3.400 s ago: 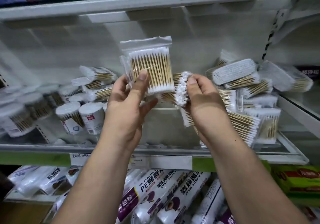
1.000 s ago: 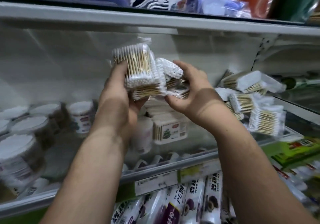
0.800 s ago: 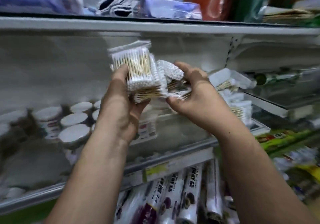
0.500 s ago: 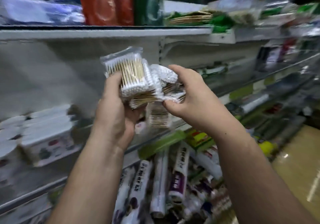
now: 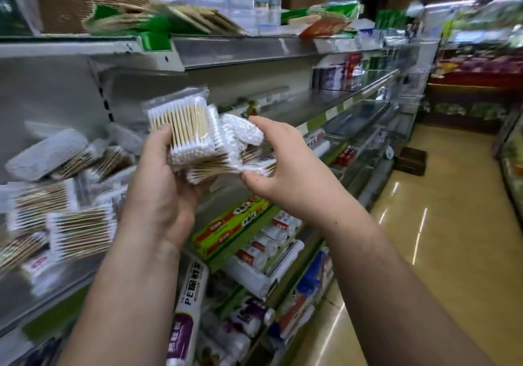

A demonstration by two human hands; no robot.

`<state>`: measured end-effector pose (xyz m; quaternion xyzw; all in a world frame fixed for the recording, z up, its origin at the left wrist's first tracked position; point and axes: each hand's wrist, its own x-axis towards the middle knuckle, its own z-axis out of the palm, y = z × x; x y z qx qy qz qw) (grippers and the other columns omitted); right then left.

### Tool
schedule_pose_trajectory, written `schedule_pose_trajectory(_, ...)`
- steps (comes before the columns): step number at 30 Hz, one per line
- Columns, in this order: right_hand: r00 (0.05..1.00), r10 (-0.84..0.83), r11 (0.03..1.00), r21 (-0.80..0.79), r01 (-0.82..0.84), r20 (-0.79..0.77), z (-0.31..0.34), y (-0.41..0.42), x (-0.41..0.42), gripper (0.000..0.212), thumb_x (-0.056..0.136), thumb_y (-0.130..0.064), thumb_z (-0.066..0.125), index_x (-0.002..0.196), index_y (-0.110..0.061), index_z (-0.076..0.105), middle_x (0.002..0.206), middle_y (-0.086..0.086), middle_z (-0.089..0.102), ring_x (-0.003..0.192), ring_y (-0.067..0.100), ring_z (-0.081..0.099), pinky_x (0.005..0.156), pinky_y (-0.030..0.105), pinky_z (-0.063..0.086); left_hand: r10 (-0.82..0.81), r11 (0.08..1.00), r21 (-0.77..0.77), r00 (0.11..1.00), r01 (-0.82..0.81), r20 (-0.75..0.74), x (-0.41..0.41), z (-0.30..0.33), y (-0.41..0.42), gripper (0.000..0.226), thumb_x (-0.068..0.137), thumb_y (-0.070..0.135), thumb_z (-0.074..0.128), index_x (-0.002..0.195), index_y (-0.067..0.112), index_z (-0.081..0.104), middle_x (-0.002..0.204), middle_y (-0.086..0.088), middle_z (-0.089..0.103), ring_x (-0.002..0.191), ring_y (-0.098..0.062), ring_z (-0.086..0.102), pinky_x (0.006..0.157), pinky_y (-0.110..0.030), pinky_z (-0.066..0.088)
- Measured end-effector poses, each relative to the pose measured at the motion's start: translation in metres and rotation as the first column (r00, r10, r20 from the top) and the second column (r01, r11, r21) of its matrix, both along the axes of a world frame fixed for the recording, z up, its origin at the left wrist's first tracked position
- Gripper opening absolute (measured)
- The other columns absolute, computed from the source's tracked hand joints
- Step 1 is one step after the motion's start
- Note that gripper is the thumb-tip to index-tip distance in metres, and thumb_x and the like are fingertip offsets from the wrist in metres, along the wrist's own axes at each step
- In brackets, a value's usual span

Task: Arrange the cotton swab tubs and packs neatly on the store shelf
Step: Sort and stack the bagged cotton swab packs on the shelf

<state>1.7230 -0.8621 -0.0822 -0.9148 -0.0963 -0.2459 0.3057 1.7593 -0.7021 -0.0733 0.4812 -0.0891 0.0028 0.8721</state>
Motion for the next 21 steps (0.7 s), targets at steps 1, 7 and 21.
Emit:
schedule_pose_trajectory(1, 1.000, 0.001, 1.000, 0.005, -0.001, -0.006, 0.000, -0.002, 0.004, 0.076, 0.089, -0.036, 0.067, 0.149, -0.041, 0.021, 0.151, -0.008, 0.031, 0.130, 0.012, 0.041, 0.105, 0.029, 0.039, 0.000, 1.000, 0.004, 1.000, 0.000, -0.012, 0.004, 0.001, -0.001, 0.034, 0.098, 0.034, 0.041, 0.107, 0.017, 0.069, 0.105, -0.007, 0.073, 0.102, -0.023, 0.067, 0.101, -0.055, 0.043)
schedule_pose_trajectory(7, 0.999, -0.002, 1.000, 0.025, 0.001, 0.040, 0.008, -0.002, 0.042, 0.074, 0.088, -0.037, 0.063, 0.151, -0.035, 0.024, 0.153, -0.007, 0.030, 0.137, 0.016, 0.036, 0.110, 0.037, 0.038, 0.018, 0.998, -0.059, 1.000, -0.019, -0.021, 0.040, 0.006, -0.002, 0.041, 0.099, 0.037, 0.039, 0.120, 0.013, 0.065, 0.111, -0.011, 0.072, 0.109, -0.028, 0.066, 0.095, -0.052, 0.051)
schedule_pose_trajectory(21, 1.000, -0.012, 1.000, -0.009, 0.012, -0.007, 0.004, -0.011, 0.135, 0.071, 0.087, -0.036, 0.066, 0.149, -0.036, 0.031, 0.142, 0.004, 0.046, 0.127, 0.025, 0.048, 0.105, 0.039, 0.044, 0.091, 0.980, 0.171, 0.994, -0.099, 0.052, 0.111, -0.004, -0.007, 0.039, 0.100, 0.041, 0.041, 0.124, 0.017, 0.061, 0.110, -0.004, 0.073, 0.103, -0.018, 0.069, 0.094, -0.038, 0.051)
